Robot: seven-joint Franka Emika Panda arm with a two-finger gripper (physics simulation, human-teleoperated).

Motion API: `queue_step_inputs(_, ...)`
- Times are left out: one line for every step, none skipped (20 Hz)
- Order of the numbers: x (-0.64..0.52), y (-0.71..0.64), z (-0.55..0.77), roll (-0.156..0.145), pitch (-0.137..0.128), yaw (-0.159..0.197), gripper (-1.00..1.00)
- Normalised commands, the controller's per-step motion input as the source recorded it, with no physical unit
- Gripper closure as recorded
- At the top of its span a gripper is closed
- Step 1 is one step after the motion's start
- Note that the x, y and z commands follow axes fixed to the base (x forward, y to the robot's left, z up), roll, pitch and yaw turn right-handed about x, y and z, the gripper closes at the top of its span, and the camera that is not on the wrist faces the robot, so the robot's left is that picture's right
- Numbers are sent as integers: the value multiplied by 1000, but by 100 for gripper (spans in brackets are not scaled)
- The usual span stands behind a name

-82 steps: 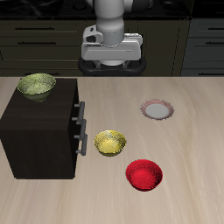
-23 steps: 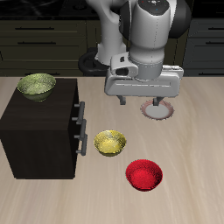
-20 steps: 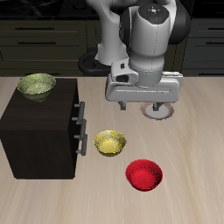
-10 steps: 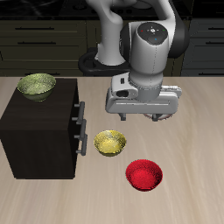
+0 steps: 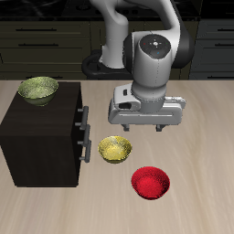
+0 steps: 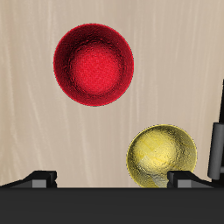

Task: Place the yellow bowl on the plate

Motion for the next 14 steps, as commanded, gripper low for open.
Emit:
queue_step_inputs(-175, -10, -121, -1, -22, 45, -100)
queue_step_inputs(-86, 88, -109, 42, -28, 2, -100)
queue_step_inputs(-75, 95, -109, 43, -16, 24, -100)
queue_step_inputs(-189, 6, -109, 41, -26, 55, -100)
queue_step_inputs(-211, -133, -85, -31, -39, -40, -100)
queue_step_inputs(-116, -9, -203, 78, 18, -32, -100)
queue_step_inputs(-169, -112, -192, 10, -18, 83, -100)
queue_step_inputs(-153, -112, -214, 38, 11, -38, -100)
queue_step_inputs(-179, -208, -154, 14, 0, -5, -100)
queue_step_inputs(-80, -208, -136, -1, -10, 13, -100)
queue_step_inputs(-13, -150, -105, -2, -7, 4, -100)
queue_step_inputs(-63, -251, -121, -30, 13, -3, -100)
queue_step_inputs(-50, -184, -70, -2, -22, 28, -100)
queue_step_inputs(-42, -251, -99, -5, -8, -17, -100)
